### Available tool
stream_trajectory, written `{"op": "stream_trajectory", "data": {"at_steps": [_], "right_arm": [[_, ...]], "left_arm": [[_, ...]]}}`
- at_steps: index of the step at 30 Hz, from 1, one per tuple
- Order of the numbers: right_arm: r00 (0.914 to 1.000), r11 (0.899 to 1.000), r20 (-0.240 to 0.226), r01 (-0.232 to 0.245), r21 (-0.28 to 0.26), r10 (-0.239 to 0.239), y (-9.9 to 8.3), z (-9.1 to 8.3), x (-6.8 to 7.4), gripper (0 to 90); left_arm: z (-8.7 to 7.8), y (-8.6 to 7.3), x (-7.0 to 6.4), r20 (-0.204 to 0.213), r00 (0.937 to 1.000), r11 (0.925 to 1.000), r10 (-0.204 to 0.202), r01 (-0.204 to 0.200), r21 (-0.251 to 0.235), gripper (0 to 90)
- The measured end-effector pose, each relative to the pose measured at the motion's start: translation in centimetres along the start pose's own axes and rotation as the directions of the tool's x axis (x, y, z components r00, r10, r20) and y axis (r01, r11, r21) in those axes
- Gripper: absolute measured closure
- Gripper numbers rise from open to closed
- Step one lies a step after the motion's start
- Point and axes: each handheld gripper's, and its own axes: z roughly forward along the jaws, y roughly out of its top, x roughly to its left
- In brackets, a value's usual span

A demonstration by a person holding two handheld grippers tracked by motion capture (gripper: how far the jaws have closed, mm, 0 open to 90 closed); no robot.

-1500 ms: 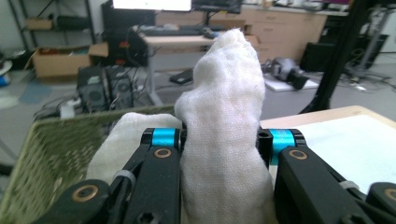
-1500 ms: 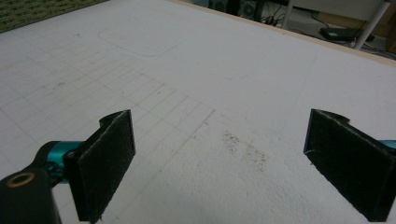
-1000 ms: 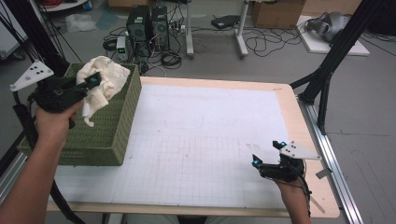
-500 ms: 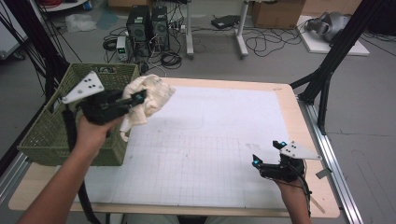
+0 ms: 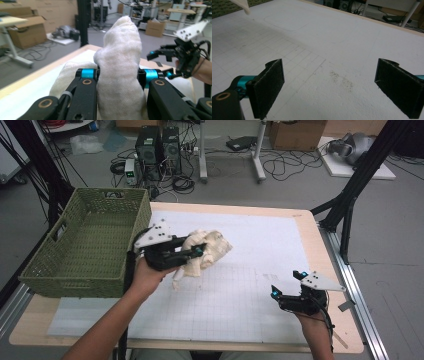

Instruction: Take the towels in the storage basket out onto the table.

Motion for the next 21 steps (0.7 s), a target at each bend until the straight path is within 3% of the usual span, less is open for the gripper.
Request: {"op": "stream_trajectory", "data": {"at_steps": [6, 14, 17, 21], "right_arm": [[1.0000, 1.000, 0.004, -0.006, -0.003, 0.006, -0.1, -0.1, -0.2, 8.1], [0.9999, 1.000, 0.010, -0.009, -0.002, 0.009, -0.2, -0.3, -0.4, 8.1], [0.9999, 1.000, 0.009, -0.014, 0.004, 0.014, -0.2, -0.2, -0.3, 8.1], [0.9999, 1.000, 0.008, -0.010, 0.007, 0.010, -0.3, -0.1, -0.2, 8.1]], "left_arm": [[3.2, -2.5, -1.8, 0.067, 0.9975, 0.9996, -0.021, 0.020, 0.020, 72.6], [5.9, -5.4, -3.4, 0.171, 0.9826, 0.9968, -0.071, 0.064, 0.049, 72.4], [6.5, -6.4, -2.7, 0.160, 0.9827, 0.9930, -0.093, 0.080, 0.087, 71.9], [7.0, -8.7, -0.4, 0.071, 0.9879, 0.9797, -0.138, 0.125, 0.157, 70.7]]}}
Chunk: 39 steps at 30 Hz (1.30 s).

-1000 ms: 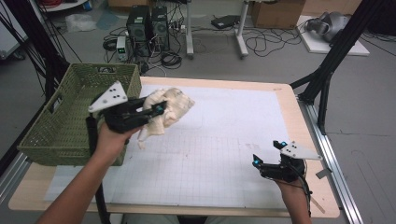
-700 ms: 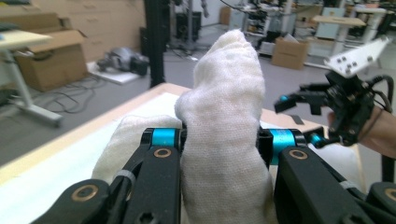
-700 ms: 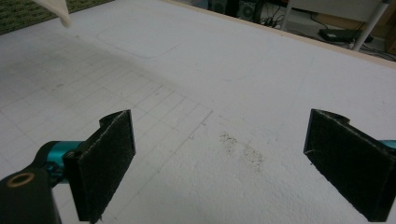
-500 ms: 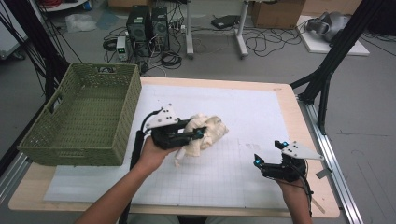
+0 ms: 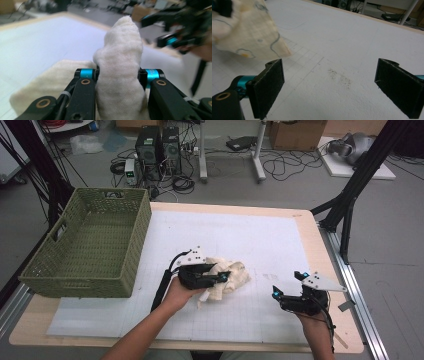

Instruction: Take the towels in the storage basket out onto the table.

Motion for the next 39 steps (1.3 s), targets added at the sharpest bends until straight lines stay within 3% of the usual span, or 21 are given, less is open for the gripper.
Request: {"op": "stream_trajectory", "data": {"at_steps": [2, 4, 6, 9, 10, 12, 14, 16, 21, 23, 26, 30, 39], "right_arm": [[1.0000, 1.000, -0.002, 0.006, 0.003, -0.006, 0.0, 0.2, 0.0, 8.1], [1.0000, 1.000, -0.004, 0.006, 0.012, -0.006, -0.1, 0.3, 0.1, 8.1], [0.9999, 1.000, -0.006, 0.009, 0.015, -0.009, -0.1, 0.4, 0.2, 8.1], [0.9999, 1.000, -0.007, 0.011, 0.019, -0.011, -0.2, 0.5, 0.2, 8.1], [0.9999, 1.000, -0.007, 0.014, 0.019, -0.014, -0.2, 0.6, 0.1, 8.1], [0.9999, 1.000, -0.007, 0.013, 0.017, -0.013, -0.2, 0.6, 0.1, 8.1], [0.9999, 1.000, -0.008, 0.012, 0.018, -0.012, -0.2, 0.6, 0.1, 8.1], [0.9999, 1.000, -0.009, 0.009, 0.023, -0.009, -0.3, 0.6, 0.2, 8.1], [0.9999, 1.000, -0.010, 0.014, 0.025, -0.013, -0.2, 0.8, 0.3, 8.1], [0.9999, 0.999, -0.012, 0.012, 0.030, -0.011, -0.3, 0.9, 0.3, 8.1], [0.9999, 0.999, -0.011, 0.013, 0.033, -0.012, -0.3, 1.0, 0.4, 8.1], [1.0000, 0.999, -0.007, 0.006, 0.031, -0.006, -0.3, 0.9, 0.3, 8.1], [1.0000, 1.000, 0.000, 0.004, 0.029, -0.004, -0.4, 1.0, 0.1, 8.1]], "left_arm": [[0.2, -0.9, 1.3, -0.050, 0.9980, 0.9986, -0.038, 0.040, 0.035, 69.1], [0.1, -1.5, 2.4, -0.133, 0.9895, 0.9961, -0.057, 0.065, 0.060, 65.8], [-0.2, -2.0, 3.1, -0.230, 0.9711, 0.9934, -0.064, 0.084, 0.078, 58.3], [-1.1, -2.2, 4.0, -0.315, 0.9447, 0.9893, -0.091, 0.122, 0.080, 41.7], [-1.6, -2.1, 4.1, -0.332, 0.9387, 0.9901, -0.092, 0.122, 0.070, 36.4], [-2.7, -1.7, 4.1, -0.349, 0.9328, 0.9934, -0.089, 0.109, 0.037, 28.6], [-4.0, -1.3, 4.0, -0.350, 0.9330, 0.9958, -0.085, 0.091, 0.000, 25.0], [-5.3, -1.1, 3.8, -0.338, 0.9373, 0.9965, -0.083, 0.082, -0.020, 22.3], [-7.9, -1.6, 3.1, -0.316, 0.9470, 0.9982, -0.057, 0.049, -0.035, 21.7], [-8.7, -1.8, 2.8, -0.331, 0.9427, 0.9988, -0.045, 0.037, -0.032, 21.5], [-9.8, -2.2, 2.7, -0.320, 0.9460, 0.9981, -0.048, 0.033, -0.053, 19.6], [-10.4, -2.5, 2.8, -0.315, 0.9478, 0.9971, -0.050, 0.029, -0.070, 19.6], [-10.3, -2.5, 2.7, -0.311, 0.9499, 0.9980, -0.036, 0.018, -0.060, 19.5]]}}
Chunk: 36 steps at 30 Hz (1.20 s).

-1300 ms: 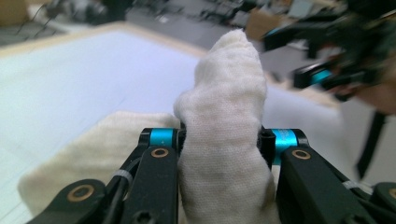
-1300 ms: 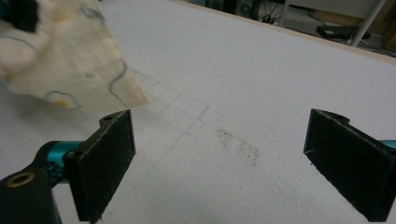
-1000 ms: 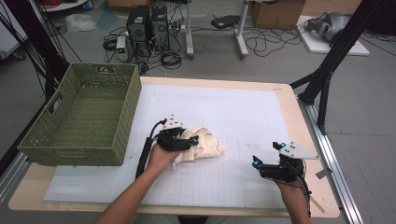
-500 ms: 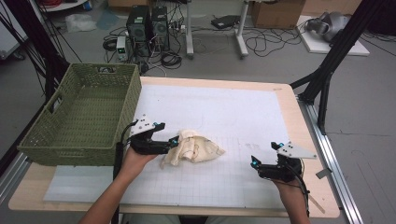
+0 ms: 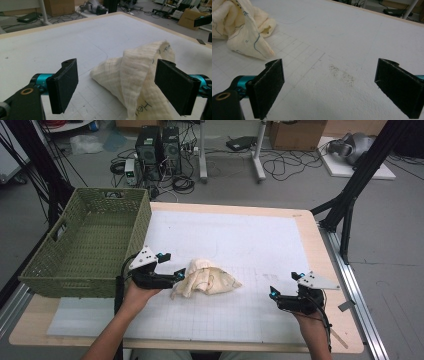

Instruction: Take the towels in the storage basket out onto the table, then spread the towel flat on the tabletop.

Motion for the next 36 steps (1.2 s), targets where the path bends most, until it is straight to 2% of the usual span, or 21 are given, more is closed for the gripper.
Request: {"op": "stream_trajectory", "data": {"at_steps": [17, 22, 25, 28, 34, 36], "right_arm": [[1.0000, 1.000, 0.001, -0.009, 0.003, 0.009, -0.1, 0.0, 0.0, 8.1], [1.0000, 1.000, -0.002, 0.002, 0.007, -0.002, -0.2, -0.1, 0.0, 8.1], [1.0000, 1.000, 0.002, -0.007, 0.006, 0.007, -0.4, -0.4, -0.1, 8.1], [0.9999, 1.000, 0.004, -0.014, 0.004, 0.014, -0.4, -0.5, -0.2, 8.1], [0.9999, 1.000, 0.006, -0.012, 0.004, 0.012, -0.4, -0.5, -0.2, 8.1], [0.9999, 1.000, 0.006, -0.010, 0.004, 0.010, -0.4, -0.5, -0.2, 8.1]], "left_arm": [[0.1, 0.5, -0.3, 0.019, 0.9998, 0.9998, 0.009, -0.009, -0.016, 19.3], [0.4, 1.0, -0.9, 0.056, 0.9980, 0.9996, 0.028, -0.028, -0.002, 20.8], [1.0, 1.2, -1.3, 0.075, 0.9965, 0.9992, 0.038, -0.039, 0.008, 22.3], [1.8, 1.5, -1.7, 0.101, 0.9939, 0.9983, 0.045, -0.048, 0.033, 24.4], [4.1, 3.3, -2.7, 0.175, 0.9809, 0.9912, 0.084, -0.100, 0.086, 29.9], [4.9, 3.9, -3.0, 0.191, 0.9779, 0.9894, 0.084, -0.105, 0.100, 30.6]]}}
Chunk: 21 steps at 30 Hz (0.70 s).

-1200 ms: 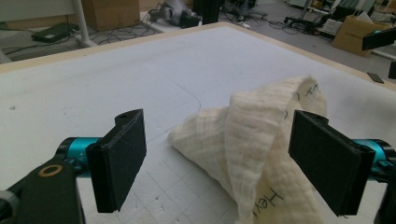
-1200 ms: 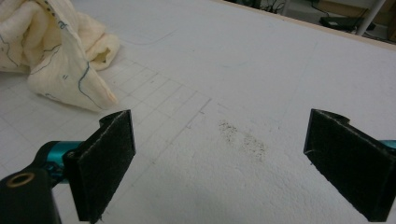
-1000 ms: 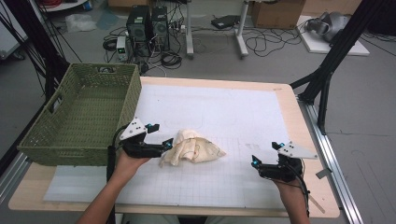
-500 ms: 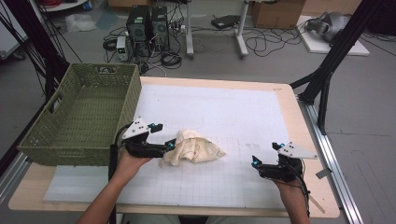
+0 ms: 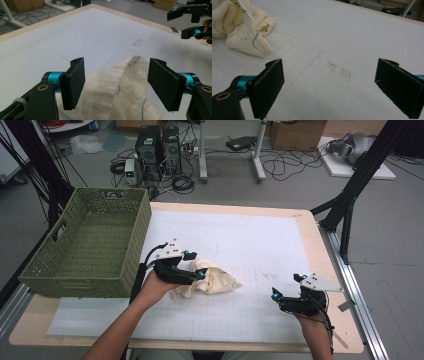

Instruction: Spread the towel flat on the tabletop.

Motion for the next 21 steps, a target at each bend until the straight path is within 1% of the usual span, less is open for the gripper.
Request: {"op": "stream_trajectory", "data": {"at_steps": [5, 8, 10, 12, 13, 14, 15, 16, 17, 18, 19, 21], "right_arm": [[1.0000, 1.000, 0.001, -0.006, -0.004, 0.006, 0.0, -0.1, -0.1, 8.1], [1.0000, 1.000, 0.003, 0.000, -0.005, 0.000, 0.0, -0.1, -0.2, 8.1], [1.0000, 1.000, 0.001, -0.005, -0.005, 0.005, 0.0, -0.1, -0.1, 8.1], [1.0000, 1.000, 0.002, -0.004, -0.007, 0.004, 0.0, -0.2, -0.1, 8.1], [1.0000, 1.000, 0.001, -0.003, -0.008, 0.003, 0.0, -0.2, -0.1, 8.1], [1.0000, 1.000, 0.000, -0.006, -0.008, 0.006, 0.0, -0.2, -0.1, 8.1], [1.0000, 1.000, 0.001, -0.007, -0.007, 0.007, 0.0, -0.2, -0.1, 8.1], [1.0000, 1.000, 0.001, -0.008, -0.005, 0.008, 0.0, -0.2, -0.1, 8.1], [1.0000, 1.000, 0.001, -0.008, -0.006, 0.008, 0.0, -0.2, -0.1, 8.1], [1.0000, 1.000, 0.002, -0.004, -0.007, 0.004, 0.0, -0.2, -0.2, 8.1], [1.0000, 1.000, 0.003, -0.003, -0.008, 0.003, 0.0, -0.3, -0.2, 8.1], [1.0000, 1.000, 0.004, -0.006, -0.008, 0.006, 0.0, -0.3, -0.2, 8.1]], "left_arm": [[2.0, 1.0, -0.4, 0.034, 0.9990, 0.9977, 0.030, -0.032, 0.060, 33.0], [3.1, 1.3, -0.6, 0.054, 0.9980, 0.9950, 0.032, -0.037, 0.092, 33.2], [3.9, 1.1, -0.6, 0.061, 0.9975, 0.9898, 0.035, -0.043, 0.136, 33.2], [4.6, 0.7, -0.6, 0.074, 0.9966, 0.9819, 0.037, -0.050, 0.182, 34.3], [4.9, 0.5, -0.7, 0.083, 0.9951, 0.9770, 0.053, -0.069, 0.202, 38.6], [5.1, 0.4, -0.8, 0.086, 0.9941, 0.9721, 0.067, -0.084, 0.219, 44.7], [5.3, 0.3, -0.9, 0.088, 0.9933, 0.9700, 0.075, -0.093, 0.224, 54.0], [5.4, 0.2, -1.0, 0.095, 0.9903, 0.9644, 0.101, -0.121, 0.235, 63.1], [5.5, 0.2, -1.1, 0.099, 0.9896, 0.9648, 0.105, -0.125, 0.231, 70.1], [5.6, 0.2, -1.1, 0.108, 0.9876, 0.9627, 0.114, -0.137, 0.234, 75.3], [5.6, 0.2, -1.2, 0.103, 0.9875, 0.9615, 0.119, -0.141, 0.236, 82.7], [5.6, 0.2, -1.3, 0.100, 0.9874, 0.9617, 0.123, -0.143, 0.234, 85.3]]}}
